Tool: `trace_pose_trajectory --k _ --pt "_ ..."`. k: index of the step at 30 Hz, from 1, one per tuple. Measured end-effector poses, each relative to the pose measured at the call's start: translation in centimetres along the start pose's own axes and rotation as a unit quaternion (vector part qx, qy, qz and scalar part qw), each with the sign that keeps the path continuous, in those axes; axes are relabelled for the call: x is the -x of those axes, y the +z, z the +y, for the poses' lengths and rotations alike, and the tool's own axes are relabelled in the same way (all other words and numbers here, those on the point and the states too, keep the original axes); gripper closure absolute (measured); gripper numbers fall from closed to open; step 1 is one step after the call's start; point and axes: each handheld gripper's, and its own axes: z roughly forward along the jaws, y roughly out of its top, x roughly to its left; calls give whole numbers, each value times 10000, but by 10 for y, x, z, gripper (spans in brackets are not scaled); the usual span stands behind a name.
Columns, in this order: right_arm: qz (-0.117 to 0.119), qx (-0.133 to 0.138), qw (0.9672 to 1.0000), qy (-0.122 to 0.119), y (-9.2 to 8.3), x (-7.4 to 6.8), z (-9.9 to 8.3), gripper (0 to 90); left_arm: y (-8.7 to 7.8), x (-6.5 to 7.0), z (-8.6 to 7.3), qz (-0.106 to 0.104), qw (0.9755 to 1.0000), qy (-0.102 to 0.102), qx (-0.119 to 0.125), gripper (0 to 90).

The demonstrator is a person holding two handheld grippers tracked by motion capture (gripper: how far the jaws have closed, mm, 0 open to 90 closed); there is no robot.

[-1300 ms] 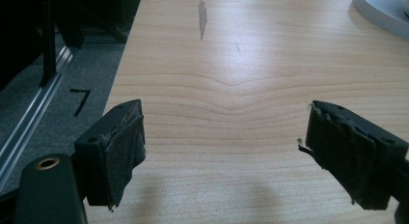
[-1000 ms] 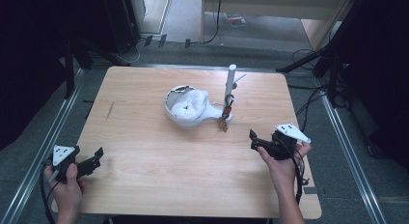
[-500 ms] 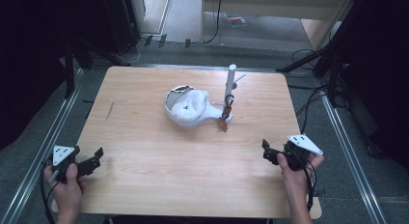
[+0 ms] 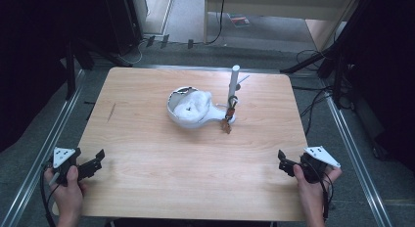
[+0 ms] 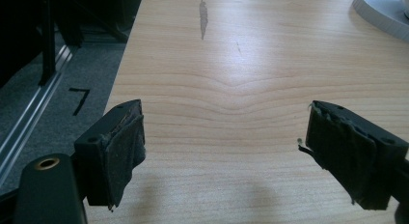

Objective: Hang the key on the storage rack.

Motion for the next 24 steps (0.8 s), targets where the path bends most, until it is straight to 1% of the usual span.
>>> trace_pose_trajectory --k 7,18,24 --pt "-128 -53 9999 81 -8 16 -10 0 0 0 0 2 10000 0 -1 145" --pt "-233 -152 9995 125 -17 34 -24 0 0 0 0 -4 10000 -10 -1 145" --pt "-273 -205 9993 145 -22 40 -31 0 0 0 0 0 10000 -15 1 145"
